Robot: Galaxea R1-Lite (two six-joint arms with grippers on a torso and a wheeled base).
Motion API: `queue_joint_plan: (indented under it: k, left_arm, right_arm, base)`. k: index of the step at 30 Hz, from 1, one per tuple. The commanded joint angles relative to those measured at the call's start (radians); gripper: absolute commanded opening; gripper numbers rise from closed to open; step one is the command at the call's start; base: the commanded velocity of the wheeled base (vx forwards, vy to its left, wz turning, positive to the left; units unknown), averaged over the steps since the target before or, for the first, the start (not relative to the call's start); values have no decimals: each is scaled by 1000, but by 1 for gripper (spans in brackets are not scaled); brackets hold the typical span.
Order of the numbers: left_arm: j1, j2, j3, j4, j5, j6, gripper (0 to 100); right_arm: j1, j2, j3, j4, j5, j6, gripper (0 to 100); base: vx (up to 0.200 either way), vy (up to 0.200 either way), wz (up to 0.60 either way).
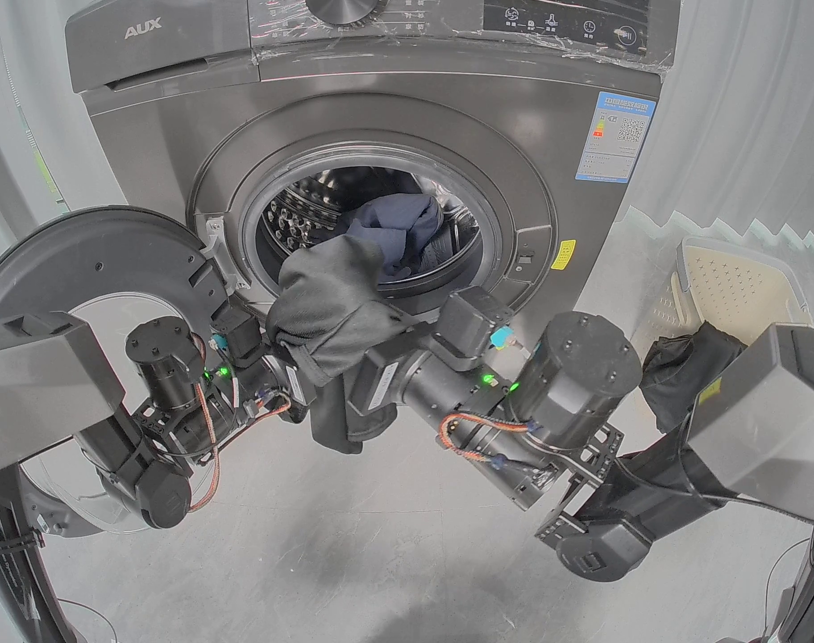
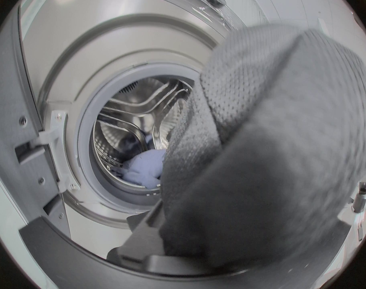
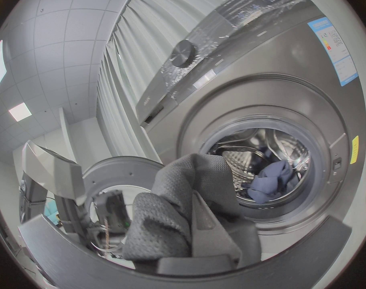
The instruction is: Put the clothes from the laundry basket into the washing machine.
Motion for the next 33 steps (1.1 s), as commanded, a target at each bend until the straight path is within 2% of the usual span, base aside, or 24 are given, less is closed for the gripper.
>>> queue_joint_plan:
  k: [1,4,10,14,19,23,24,29,31,32,33]
  left_arm:
    - [7,-45,-39,-1,18,-31,0]
    - [1,-74,-39,1,18,-41,0]
    - [-11,-114,-39,1,18,-43,0]
    - [-23,-144,-33,1,18,-44,0]
    - [-33,-164,-29,1,18,-46,0]
    - [-34,-164,-29,1,17,-46,0]
    - [-34,-164,-29,1,17,-44,0]
    - [-30,-166,-27,1,18,-40,0]
    - [-30,-170,-7,-1,45,-38,0]
    - [-30,-170,-6,1,48,-38,0]
    - [-33,-190,7,1,63,-41,0]
  right_arm:
    - [-64,-13,47,7,-2,1,0]
    - [-104,-10,80,13,-2,0,0]
    - [-156,25,103,13,1,-3,0]
    - [-143,51,129,-1,4,-9,0]
    - [-104,44,118,-6,7,-11,0]
    - [-104,38,115,-18,10,-11,0]
    - [-104,36,115,-20,10,-9,100]
    - [-107,-22,196,-18,13,-14,100]
    - [-106,-88,305,-18,26,-39,100]
    - [-106,-93,311,-18,27,-40,100]
    - [-104,-151,394,-20,59,-57,100]
  base:
    - [0,0,0]
    - [0,0,0]
    - [0,0,0]
    - [0,0,0]
    - [0,0,0]
    - [0,0,0]
    - [0,0,0]
    - [0,0,0]
    - [0,0,0]
    - [0,0,0]
    - [0,0,0]
